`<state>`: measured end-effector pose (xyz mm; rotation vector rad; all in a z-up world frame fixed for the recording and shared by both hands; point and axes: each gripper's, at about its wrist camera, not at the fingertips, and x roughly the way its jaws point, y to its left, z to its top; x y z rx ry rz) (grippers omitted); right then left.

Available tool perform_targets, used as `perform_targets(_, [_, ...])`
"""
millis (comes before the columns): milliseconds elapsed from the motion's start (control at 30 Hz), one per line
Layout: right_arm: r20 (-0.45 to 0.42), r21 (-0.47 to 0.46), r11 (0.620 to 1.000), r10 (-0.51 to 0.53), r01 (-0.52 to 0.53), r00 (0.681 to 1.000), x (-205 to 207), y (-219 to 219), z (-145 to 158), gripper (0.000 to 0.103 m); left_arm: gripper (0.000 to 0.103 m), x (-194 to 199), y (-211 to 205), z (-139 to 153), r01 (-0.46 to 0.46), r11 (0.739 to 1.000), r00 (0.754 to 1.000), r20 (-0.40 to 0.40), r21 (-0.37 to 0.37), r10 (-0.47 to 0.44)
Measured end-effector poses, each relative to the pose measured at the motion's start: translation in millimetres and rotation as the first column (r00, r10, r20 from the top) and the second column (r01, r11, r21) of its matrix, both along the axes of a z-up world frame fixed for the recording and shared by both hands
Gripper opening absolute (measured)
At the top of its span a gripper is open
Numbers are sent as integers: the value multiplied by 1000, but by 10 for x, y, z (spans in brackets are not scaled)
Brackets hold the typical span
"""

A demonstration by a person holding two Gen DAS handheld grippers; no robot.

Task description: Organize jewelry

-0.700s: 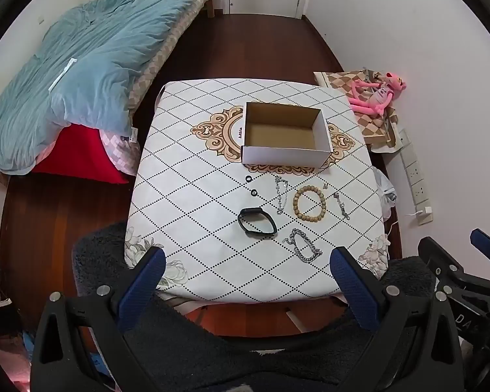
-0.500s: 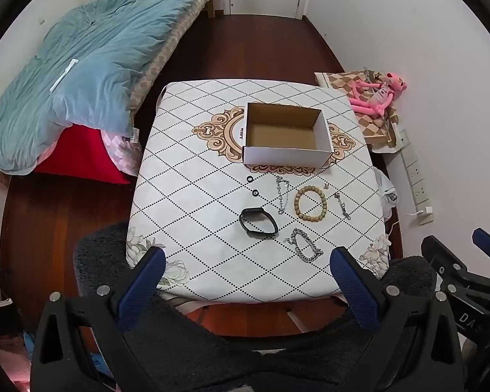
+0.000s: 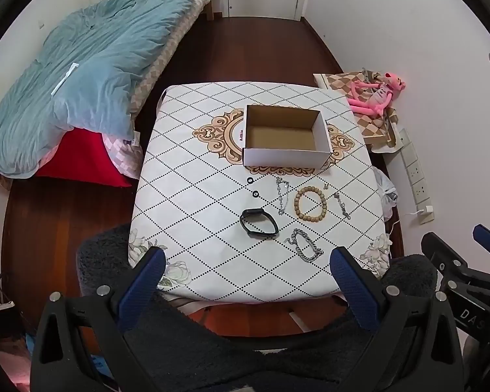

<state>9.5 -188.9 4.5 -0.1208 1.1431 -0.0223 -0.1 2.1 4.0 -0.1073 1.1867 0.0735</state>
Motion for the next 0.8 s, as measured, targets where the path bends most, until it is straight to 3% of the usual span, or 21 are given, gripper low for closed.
perform_targets(800, [26, -1, 1000, 7, -7, 1000, -7, -17, 102, 103, 103, 30, -35, 121, 13, 1000, 1000, 24, 2, -13])
